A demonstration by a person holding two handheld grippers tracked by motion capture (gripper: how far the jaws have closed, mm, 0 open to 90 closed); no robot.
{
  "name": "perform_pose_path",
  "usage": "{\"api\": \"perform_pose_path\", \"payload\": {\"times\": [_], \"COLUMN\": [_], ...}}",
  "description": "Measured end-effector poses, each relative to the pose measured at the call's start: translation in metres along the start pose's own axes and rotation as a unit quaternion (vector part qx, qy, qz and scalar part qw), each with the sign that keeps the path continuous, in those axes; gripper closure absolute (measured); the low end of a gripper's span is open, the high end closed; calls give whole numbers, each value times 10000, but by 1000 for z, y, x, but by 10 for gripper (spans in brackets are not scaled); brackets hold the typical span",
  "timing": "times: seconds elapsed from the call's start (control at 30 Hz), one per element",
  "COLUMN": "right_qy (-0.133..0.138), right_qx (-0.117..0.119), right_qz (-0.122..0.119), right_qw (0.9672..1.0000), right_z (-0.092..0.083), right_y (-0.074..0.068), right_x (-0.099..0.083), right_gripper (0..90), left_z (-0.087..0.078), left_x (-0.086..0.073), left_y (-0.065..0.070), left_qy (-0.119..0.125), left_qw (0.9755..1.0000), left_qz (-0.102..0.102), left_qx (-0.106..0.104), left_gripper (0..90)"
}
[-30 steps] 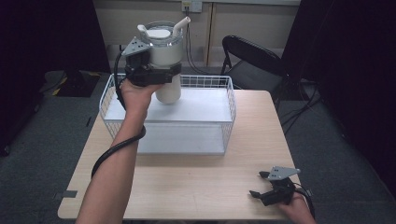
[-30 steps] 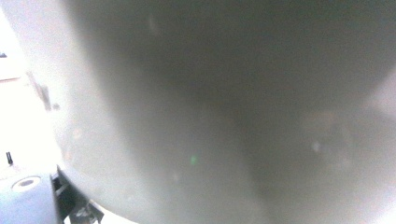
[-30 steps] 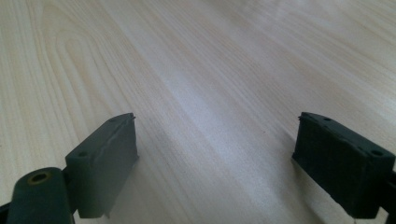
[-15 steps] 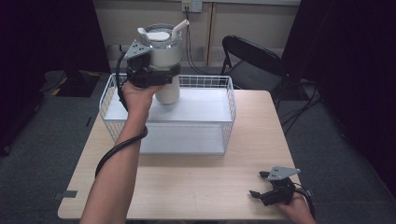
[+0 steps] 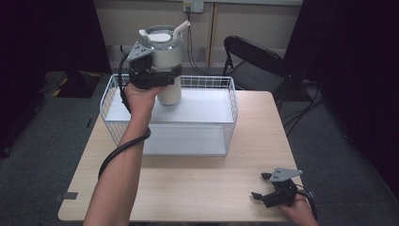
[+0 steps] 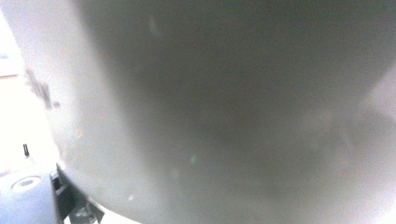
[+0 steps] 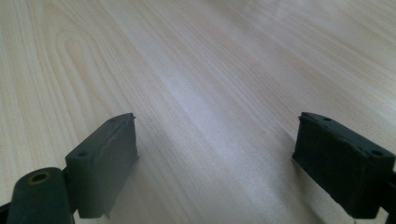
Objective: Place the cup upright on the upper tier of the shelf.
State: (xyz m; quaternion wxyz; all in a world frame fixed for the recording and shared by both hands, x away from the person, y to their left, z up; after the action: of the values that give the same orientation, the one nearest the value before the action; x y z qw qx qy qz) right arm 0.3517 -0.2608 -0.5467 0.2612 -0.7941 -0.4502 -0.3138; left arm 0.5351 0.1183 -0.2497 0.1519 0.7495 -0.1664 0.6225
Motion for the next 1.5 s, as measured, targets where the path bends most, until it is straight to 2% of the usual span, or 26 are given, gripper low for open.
{"api": "perform_pose_path", "payload": {"times": [0.27, 0.73, 1.5], "right_qy": [0, 0, 0], "right_qx": [0, 0, -1], "right_qz": [-2, -1, -2], "right_qw": [10000, 10000, 10000], "right_z": [0, 0, 0], "right_y": [0, 0, 0], "right_x": [0, 0, 0], "right_gripper": [125, 125, 125], "left_z": [0, 2, 3], "left_x": [-1, -6, -17], "left_y": [-1, 0, -2], "left_qy": [13, 47, -44], "left_qw": [10000, 9999, 9999], "left_qz": [59, -24, 0], "left_qx": [39, 89, 143], "left_gripper": [92, 92, 91]}}
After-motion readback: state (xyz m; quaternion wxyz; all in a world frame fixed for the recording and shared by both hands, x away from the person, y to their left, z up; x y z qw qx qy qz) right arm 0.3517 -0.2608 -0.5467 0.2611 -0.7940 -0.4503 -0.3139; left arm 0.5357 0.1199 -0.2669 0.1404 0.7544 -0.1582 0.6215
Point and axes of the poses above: each handheld gripper's, and its own axes: z roughly forward along the jaws, x roughly out of its top, y roughly to its right, the point moved 6 cm from there along z, roughly forward along the jaws, and after that the axes turned 10 degrees about x, right-handed, at the moved point
